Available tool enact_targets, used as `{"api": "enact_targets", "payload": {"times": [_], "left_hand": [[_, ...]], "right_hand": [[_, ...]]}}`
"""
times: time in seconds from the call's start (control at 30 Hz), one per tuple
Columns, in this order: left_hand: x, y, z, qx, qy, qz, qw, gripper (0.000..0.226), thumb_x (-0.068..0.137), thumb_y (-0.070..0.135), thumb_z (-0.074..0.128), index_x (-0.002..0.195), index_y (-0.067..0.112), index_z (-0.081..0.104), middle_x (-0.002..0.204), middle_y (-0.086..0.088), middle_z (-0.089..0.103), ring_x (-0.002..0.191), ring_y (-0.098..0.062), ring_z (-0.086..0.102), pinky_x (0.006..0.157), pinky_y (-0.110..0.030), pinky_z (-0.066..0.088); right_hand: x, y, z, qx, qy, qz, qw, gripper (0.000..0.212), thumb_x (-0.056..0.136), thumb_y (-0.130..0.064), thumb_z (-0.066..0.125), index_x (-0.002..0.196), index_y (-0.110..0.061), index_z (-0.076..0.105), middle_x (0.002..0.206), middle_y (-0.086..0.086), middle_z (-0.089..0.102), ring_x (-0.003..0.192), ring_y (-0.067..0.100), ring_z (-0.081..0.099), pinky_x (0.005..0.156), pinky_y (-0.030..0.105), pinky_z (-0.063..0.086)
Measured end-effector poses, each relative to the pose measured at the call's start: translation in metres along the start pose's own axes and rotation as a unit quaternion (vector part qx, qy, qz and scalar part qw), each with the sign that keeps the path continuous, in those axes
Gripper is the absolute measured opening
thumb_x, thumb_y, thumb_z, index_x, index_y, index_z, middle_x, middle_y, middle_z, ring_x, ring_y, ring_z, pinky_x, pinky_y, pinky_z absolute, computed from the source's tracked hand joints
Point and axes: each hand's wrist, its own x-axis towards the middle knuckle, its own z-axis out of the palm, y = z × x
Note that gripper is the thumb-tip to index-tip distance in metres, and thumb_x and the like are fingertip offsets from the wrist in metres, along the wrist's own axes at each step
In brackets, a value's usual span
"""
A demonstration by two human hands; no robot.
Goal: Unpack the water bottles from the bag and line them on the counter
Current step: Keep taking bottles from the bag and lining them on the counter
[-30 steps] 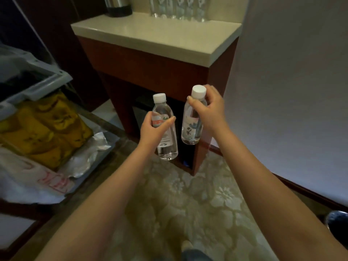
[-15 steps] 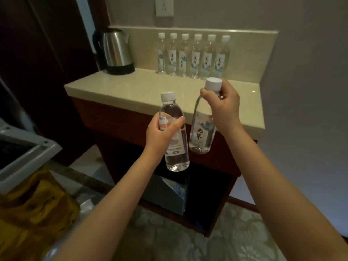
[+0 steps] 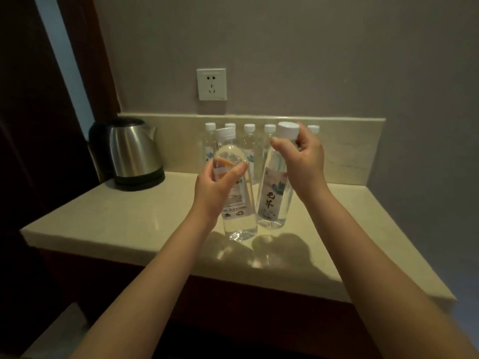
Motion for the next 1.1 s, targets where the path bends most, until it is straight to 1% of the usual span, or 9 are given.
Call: {"api": "enact_targets", "payload": {"times": [0.1, 0.27, 0.47, 0.67, 0.73, 0.8, 0.9, 1.0, 1.1], "left_hand": [[0.045, -0.01, -0.011, 0.017, -0.001, -0.007, 1.0, 0.042, 0.059, 0.055, 0.072, 0.083, 0.027, 0.054, 0.089, 0.003, 0.067, 0.081, -0.016, 0.066, 0.07, -0.031, 0.052], [0.11, -0.037, -0.035, 0.062, -0.003, -0.014, 0.998, 0.049, 0.059, 0.055, 0.076, 0.091, 0.023, 0.058, 0.092, 0.004, 0.068, 0.083, -0.016, 0.066, 0.071, -0.034, 0.053], [0.164, -0.079, -0.066, 0.072, -0.057, -0.036, 0.995, 0.062, 0.053, 0.056, 0.079, 0.1, 0.02, 0.06, 0.099, -0.001, 0.07, 0.091, -0.021, 0.067, 0.083, -0.046, 0.055], [0.183, -0.11, -0.083, 0.076, -0.124, -0.047, 0.988, 0.06, 0.056, 0.05, 0.08, 0.106, 0.023, 0.06, 0.1, 0.005, 0.07, 0.092, -0.013, 0.067, 0.083, -0.039, 0.055], [0.186, -0.116, -0.083, 0.068, -0.125, -0.047, 0.989, 0.056, 0.058, 0.046, 0.082, 0.103, 0.024, 0.059, 0.1, 0.005, 0.069, 0.092, -0.013, 0.067, 0.082, -0.037, 0.055], [0.19, -0.119, -0.082, 0.07, -0.128, -0.049, 0.988, 0.058, 0.054, 0.049, 0.082, 0.101, 0.026, 0.056, 0.098, 0.006, 0.068, 0.09, -0.011, 0.067, 0.077, -0.032, 0.054], [0.193, -0.121, -0.081, 0.091, -0.158, -0.051, 0.982, 0.068, 0.051, 0.054, 0.081, 0.105, 0.029, 0.05, 0.103, 0.008, 0.065, 0.093, -0.009, 0.064, 0.073, -0.026, 0.05], [0.196, -0.119, -0.082, 0.121, -0.176, -0.053, 0.976, 0.075, 0.054, 0.059, 0.078, 0.112, 0.026, 0.045, 0.111, 0.003, 0.061, 0.099, -0.014, 0.062, 0.082, -0.035, 0.052], [0.2, -0.107, -0.083, 0.107, -0.143, -0.033, 0.983, 0.073, 0.059, 0.067, 0.068, 0.111, 0.022, 0.043, 0.111, 0.0, 0.057, 0.099, -0.017, 0.059, 0.088, -0.043, 0.051]], "right_hand": [[0.03, 0.02, 0.022, -0.021, -0.007, -0.003, 1.0, 0.009, 0.077, -0.024, 0.061, 0.07, -0.026, 0.055, 0.067, -0.011, 0.056, 0.066, 0.012, 0.053, 0.063, 0.035, 0.046], [0.064, 0.063, 0.063, -0.065, -0.023, 0.024, 0.997, 0.034, 0.077, -0.029, 0.062, 0.085, 0.004, 0.056, 0.085, 0.026, 0.058, 0.074, 0.037, 0.054, 0.068, 0.05, 0.048], [0.083, 0.1, 0.097, -0.127, 0.004, 0.054, 0.99, 0.028, 0.075, -0.036, 0.063, 0.077, -0.008, 0.056, 0.073, 0.001, 0.051, 0.067, 0.016, 0.047, 0.063, 0.041, 0.045], [0.088, 0.125, 0.114, -0.18, -0.006, 0.085, 0.98, 0.024, 0.079, -0.034, 0.064, 0.089, -0.012, 0.062, 0.091, 0.014, 0.062, 0.084, 0.031, 0.058, 0.078, 0.048, 0.05], [0.087, 0.13, 0.117, -0.168, -0.007, 0.09, 0.982, 0.007, 0.082, -0.028, 0.066, 0.088, -0.025, 0.063, 0.091, 0.005, 0.065, 0.085, 0.022, 0.061, 0.081, 0.048, 0.051], [0.086, 0.134, 0.119, -0.154, -0.01, 0.098, 0.983, 0.007, 0.083, -0.028, 0.065, 0.09, -0.031, 0.063, 0.092, -0.001, 0.066, 0.086, 0.016, 0.062, 0.083, 0.044, 0.052], [0.085, 0.137, 0.119, -0.151, -0.041, 0.114, 0.981, 0.022, 0.083, -0.038, 0.063, 0.103, -0.027, 0.062, 0.101, -0.003, 0.068, 0.095, 0.017, 0.064, 0.086, 0.042, 0.054], [0.087, 0.139, 0.113, -0.141, -0.053, 0.13, 0.98, 0.03, 0.082, -0.043, 0.064, 0.107, -0.027, 0.058, 0.105, -0.002, 0.066, 0.1, 0.02, 0.063, 0.09, 0.045, 0.053], [0.089, 0.139, 0.107, -0.144, -0.069, 0.15, 0.976, 0.058, 0.074, -0.057, 0.063, 0.12, -0.023, 0.051, 0.115, -0.001, 0.061, 0.107, 0.018, 0.06, 0.092, 0.041, 0.051]]}}
